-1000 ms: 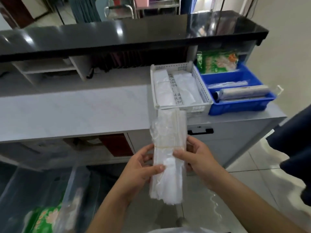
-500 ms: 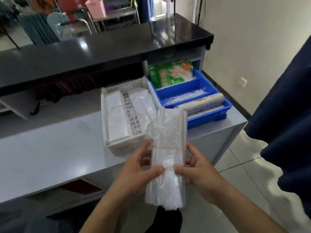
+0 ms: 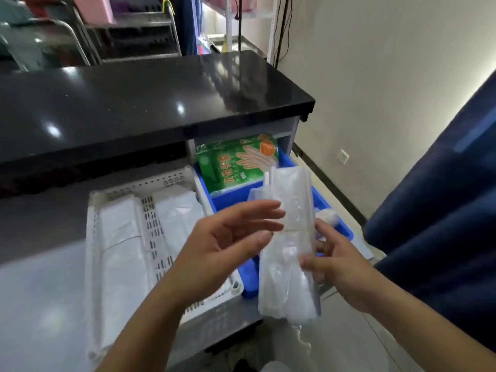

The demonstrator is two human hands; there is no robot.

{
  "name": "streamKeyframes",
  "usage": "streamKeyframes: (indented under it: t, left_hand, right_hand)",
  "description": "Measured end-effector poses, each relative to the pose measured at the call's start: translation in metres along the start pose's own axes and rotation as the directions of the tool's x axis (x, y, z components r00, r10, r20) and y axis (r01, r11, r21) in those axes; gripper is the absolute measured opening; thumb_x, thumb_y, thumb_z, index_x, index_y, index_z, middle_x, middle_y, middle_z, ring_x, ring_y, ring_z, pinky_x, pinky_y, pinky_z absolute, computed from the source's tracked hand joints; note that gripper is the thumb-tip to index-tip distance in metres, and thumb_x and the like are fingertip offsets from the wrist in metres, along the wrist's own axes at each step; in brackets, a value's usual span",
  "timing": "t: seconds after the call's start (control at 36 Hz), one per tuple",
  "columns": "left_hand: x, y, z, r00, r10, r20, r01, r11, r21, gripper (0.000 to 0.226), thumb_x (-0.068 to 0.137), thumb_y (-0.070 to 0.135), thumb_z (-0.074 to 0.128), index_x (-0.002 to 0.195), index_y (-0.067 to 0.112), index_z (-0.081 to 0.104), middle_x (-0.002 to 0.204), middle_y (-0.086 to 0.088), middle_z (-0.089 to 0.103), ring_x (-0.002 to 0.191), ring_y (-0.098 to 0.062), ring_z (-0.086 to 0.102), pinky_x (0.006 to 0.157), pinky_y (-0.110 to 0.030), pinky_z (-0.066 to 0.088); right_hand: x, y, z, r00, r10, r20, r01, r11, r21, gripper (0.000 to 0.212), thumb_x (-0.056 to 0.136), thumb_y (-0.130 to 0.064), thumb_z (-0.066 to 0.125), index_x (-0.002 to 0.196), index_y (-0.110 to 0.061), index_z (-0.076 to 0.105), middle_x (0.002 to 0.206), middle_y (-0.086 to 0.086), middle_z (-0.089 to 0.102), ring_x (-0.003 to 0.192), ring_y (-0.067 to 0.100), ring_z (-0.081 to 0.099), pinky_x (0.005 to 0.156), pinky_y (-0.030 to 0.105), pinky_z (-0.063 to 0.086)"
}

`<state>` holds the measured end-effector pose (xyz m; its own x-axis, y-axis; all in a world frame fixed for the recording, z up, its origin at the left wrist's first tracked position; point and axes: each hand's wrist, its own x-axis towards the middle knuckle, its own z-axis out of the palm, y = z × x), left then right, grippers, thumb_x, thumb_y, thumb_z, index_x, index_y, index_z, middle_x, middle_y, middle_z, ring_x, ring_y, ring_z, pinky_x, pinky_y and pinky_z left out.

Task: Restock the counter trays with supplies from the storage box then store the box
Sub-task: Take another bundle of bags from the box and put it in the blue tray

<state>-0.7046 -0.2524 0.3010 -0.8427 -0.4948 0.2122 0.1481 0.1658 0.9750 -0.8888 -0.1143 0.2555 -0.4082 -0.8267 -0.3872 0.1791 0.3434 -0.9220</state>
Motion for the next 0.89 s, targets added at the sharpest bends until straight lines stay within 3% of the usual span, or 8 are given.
streamKeyframes:
  t: [0.06,0.11,0.19,0.31,0.42,0.53,0.75,0.89]
  left_hand:
    - [0.018,0.0,-0.016,0.992,0.019,-0.124,-0.027,0.998,-0.061,0.028,0.092,0.007,0.059,0.116,0.016,0.07,0.109,-0.009,0.074,0.097,-0.029,0.072,0.086,-0.044,0.058]
    - [0.04,0.006,-0.034,0.983,0.064,-0.17,-0.042,0.99,0.132,0.029,0.092,0.004,0.061,0.117,0.016,0.067,0.109,-0.005,0.073,0.1,-0.024,0.071,0.088,-0.044,0.058]
    - [0.075,0.023,-0.05,0.998,0.058,0.007,-0.055,0.884,0.464,0.055,0.084,0.024,0.075,0.135,0.032,0.054,0.133,0.009,0.059,0.123,-0.013,0.058,0.101,-0.039,0.051]
    - [0.118,0.046,-0.043,0.976,-0.089,0.201,-0.098,0.641,0.761,0.094,0.072,0.043,0.082,0.15,0.045,0.029,0.156,0.015,0.027,0.144,-0.006,0.024,0.119,-0.041,0.028]
    - [0.152,0.046,-0.027,0.928,-0.313,0.203,-0.069,0.389,0.919,0.093,0.075,0.033,0.082,0.15,0.043,0.028,0.145,0.014,0.045,0.126,-0.009,0.043,0.098,-0.026,0.036]
    - [0.161,0.017,-0.021,0.883,-0.451,0.127,-0.044,0.191,0.981,0.058,0.079,0.024,0.077,0.132,0.037,0.055,0.114,0.013,0.062,0.09,-0.009,0.049,0.075,-0.027,0.039]
    - [0.156,-0.076,-0.02,0.93,-0.343,-0.135,0.171,0.078,0.982,0.024,0.09,0.021,0.059,0.114,0.023,0.063,0.113,-0.001,0.067,0.102,-0.026,0.062,0.068,-0.031,0.038]
    - [0.152,-0.108,-0.019,0.916,-0.287,-0.28,0.308,0.057,0.95,0.026,0.091,0.017,0.055,0.114,0.026,0.064,0.11,0.001,0.07,0.099,-0.025,0.064,0.073,-0.035,0.05]
  right_hand:
    - [0.012,-0.006,-0.01,1.0,-0.025,-0.005,0.025,0.996,-0.091,0.068,0.08,0.0,0.073,0.131,-0.04,0.05,0.108,0.001,0.074,0.1,0.024,0.072,0.082,0.052,0.059]
    - [0.021,-0.017,-0.02,0.997,-0.082,0.007,0.081,0.974,-0.209,0.065,0.081,0.002,0.072,0.129,-0.038,0.053,0.107,0.001,0.074,0.099,0.021,0.072,0.082,0.046,0.06]
    - [0.036,-0.042,-0.034,0.976,-0.199,0.088,0.218,0.893,-0.394,0.058,0.082,0.001,0.072,0.123,-0.036,0.056,0.109,-0.002,0.071,0.1,0.017,0.069,0.085,0.037,0.06]
    - [0.065,-0.076,-0.049,0.929,-0.285,0.238,0.368,0.631,-0.683,0.059,0.082,-0.013,0.073,0.121,-0.052,0.051,0.104,-0.017,0.068,0.097,0.007,0.063,0.087,0.03,0.05]
    - [0.097,-0.103,-0.049,0.895,-0.264,0.359,0.428,0.283,-0.858,0.061,0.087,-0.018,0.066,0.138,-0.043,0.043,0.115,-0.004,0.063,0.098,0.018,0.058,0.088,0.037,0.048]
    - [0.123,-0.117,-0.04,0.856,-0.222,0.467,0.476,-0.017,-0.879,0.058,0.093,-0.018,0.057,0.144,-0.04,0.039,0.108,0.004,0.062,0.083,0.017,0.044,0.069,0.028,0.035]
    - [0.196,-0.096,-0.042,0.788,-0.167,0.593,0.534,-0.293,-0.793,0.048,0.096,-0.02,0.051,0.14,-0.039,0.042,0.12,0.004,0.065,0.087,0.019,0.058,0.075,0.031,0.053]
    - [0.222,-0.075,-0.044,0.711,-0.193,0.676,0.573,-0.399,-0.716,0.049,0.094,-0.013,0.051,0.138,-0.033,0.043,0.119,0.004,0.065,0.098,0.025,0.063,0.062,0.029,0.038]
